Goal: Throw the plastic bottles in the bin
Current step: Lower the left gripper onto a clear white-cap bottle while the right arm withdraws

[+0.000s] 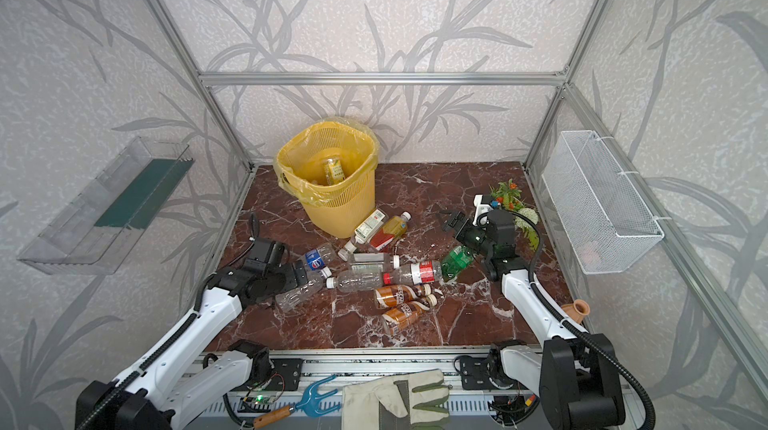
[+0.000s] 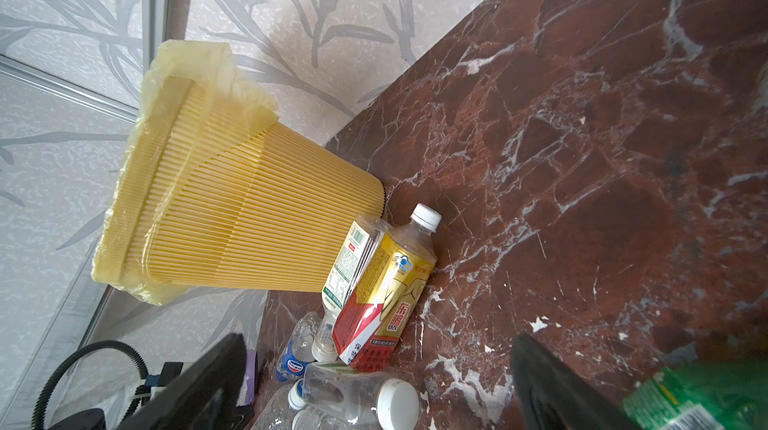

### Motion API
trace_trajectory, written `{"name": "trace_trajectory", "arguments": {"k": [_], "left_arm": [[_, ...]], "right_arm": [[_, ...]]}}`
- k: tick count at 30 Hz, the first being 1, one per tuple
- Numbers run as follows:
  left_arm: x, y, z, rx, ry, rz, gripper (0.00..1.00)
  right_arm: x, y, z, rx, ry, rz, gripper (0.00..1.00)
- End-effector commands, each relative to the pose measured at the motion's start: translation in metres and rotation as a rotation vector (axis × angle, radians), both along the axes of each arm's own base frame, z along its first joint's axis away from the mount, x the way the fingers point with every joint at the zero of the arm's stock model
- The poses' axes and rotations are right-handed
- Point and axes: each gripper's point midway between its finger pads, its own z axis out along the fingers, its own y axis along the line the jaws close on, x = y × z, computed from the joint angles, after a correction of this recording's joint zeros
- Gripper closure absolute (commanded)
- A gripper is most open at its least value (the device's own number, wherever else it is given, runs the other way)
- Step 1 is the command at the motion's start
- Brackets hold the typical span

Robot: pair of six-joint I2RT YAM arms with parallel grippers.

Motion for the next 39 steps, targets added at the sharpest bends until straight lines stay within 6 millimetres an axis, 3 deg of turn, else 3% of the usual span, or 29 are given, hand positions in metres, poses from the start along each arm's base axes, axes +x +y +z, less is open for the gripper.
{"name": "trace_trajectory", "arguments": {"k": [1, 8, 12, 18, 24, 32, 39], "left_arm": [[0.007, -0.006, 0.002, -0.001, -0.004, -0.041, 0.01], [0.008, -0.01, -0.015, 0.011, 0.069, -0.088, 0.02], [0.001, -0.016, -0.018, -0.019, 0.095, -0.101, 0.13], [-0.014, -0.029, -0.013, -0.072, 0.064, -0.082, 0.14], [-0.027, -0.032, -0.023, -0.08, 0.095, -0.083, 0.13], [-0.023, -0.033, -0.018, -0.06, 0.087, -0.098, 0.1], [-0.025, -0.04, -0.035, -0.051, 0.141, -0.13, 0.14]], "right_arm": [[0.001, 0.003, 0.006, 0.034, -0.032, 0.013, 0.01], [-0.002, 0.003, -0.002, 0.046, -0.02, 0.013, 0.01], [-0.004, 0.003, -0.002, 0.048, -0.02, 0.013, 0.01], [-0.005, 0.003, -0.007, 0.052, -0.013, 0.01, 0.01], [-0.003, 0.004, -0.005, 0.068, -0.017, 0.016, 0.01], [-0.004, 0.003, -0.007, 0.069, -0.015, 0.013, 0.01], [-0.004, -0.001, -0.011, 0.079, -0.004, -0.003, 0.01]]}}
